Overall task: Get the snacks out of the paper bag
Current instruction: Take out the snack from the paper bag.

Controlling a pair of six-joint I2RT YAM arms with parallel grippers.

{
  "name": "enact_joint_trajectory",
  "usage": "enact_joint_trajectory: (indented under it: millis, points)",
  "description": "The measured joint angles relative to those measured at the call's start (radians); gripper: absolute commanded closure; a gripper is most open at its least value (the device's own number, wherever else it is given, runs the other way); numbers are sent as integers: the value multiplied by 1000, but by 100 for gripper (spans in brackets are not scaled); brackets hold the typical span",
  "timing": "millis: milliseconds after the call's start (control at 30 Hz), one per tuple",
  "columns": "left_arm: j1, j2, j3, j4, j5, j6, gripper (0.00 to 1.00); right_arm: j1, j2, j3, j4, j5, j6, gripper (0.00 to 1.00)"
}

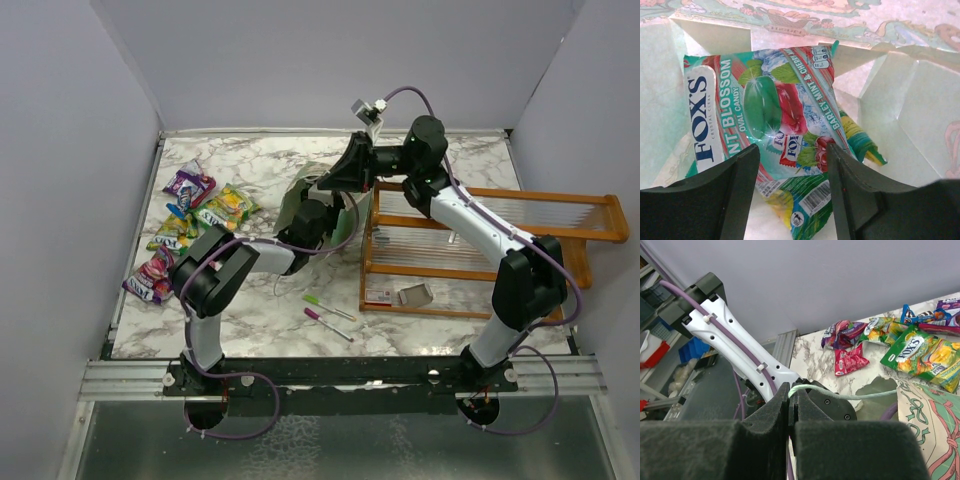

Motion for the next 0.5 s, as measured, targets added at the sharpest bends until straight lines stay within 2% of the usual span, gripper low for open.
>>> enact_joint_trajectory:
  millis: [33, 67, 133, 367, 500]
  points:
    - [0, 6, 1, 15, 3, -10, 26, 1, 0, 0, -1, 0, -2, 99]
    - [0, 13, 3, 27, 5, -18, 23, 3, 0, 0, -3, 0, -6, 99]
    - [0, 35, 21, 46, 7, -40, 21, 5, 0, 1, -13, 2, -14, 99]
    - [-1, 140, 117, 100, -35, -56, 6, 5, 0, 2, -35, 14, -29, 99]
    - [0, 181, 151, 114, -74, -58, 7, 7, 0, 2, -46, 16, -33, 99]
